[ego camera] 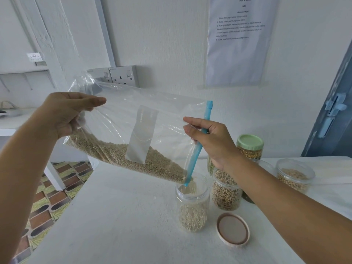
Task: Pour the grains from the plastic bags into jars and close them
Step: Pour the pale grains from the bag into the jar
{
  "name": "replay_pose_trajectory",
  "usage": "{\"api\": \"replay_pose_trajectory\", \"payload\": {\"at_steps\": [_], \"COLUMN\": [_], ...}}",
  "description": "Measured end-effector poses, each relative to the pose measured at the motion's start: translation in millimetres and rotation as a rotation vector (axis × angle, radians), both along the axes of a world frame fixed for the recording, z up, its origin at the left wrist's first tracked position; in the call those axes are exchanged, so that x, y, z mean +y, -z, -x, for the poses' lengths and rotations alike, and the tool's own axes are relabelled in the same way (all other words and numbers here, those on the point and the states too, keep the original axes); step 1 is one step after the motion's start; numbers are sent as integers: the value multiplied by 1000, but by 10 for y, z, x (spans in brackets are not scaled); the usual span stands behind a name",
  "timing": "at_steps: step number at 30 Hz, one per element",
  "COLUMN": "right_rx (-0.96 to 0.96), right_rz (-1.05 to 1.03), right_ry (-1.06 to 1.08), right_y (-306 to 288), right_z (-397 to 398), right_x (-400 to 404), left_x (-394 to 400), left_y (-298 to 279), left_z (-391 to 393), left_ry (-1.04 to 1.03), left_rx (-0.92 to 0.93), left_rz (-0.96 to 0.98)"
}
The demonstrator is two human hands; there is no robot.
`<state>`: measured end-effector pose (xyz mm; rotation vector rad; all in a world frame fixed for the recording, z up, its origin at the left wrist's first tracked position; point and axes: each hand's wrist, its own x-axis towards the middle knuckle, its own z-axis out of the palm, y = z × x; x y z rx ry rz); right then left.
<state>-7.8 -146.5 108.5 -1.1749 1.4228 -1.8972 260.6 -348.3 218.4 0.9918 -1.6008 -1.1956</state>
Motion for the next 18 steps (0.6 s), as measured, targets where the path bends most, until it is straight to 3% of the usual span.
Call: {"api": "replay_pose_trajectory", "payload": {"at_steps": [18], "right_rx": [8], "right_rz": [-5], "right_ry": [15], "right_y": [35], "right_z": [33], "right_x": [-13], "left_x": [-75], "left_y": [55], "left_z": [-41], "left_ry": [117], "left_rx": [27], "left_rz": [43]}}
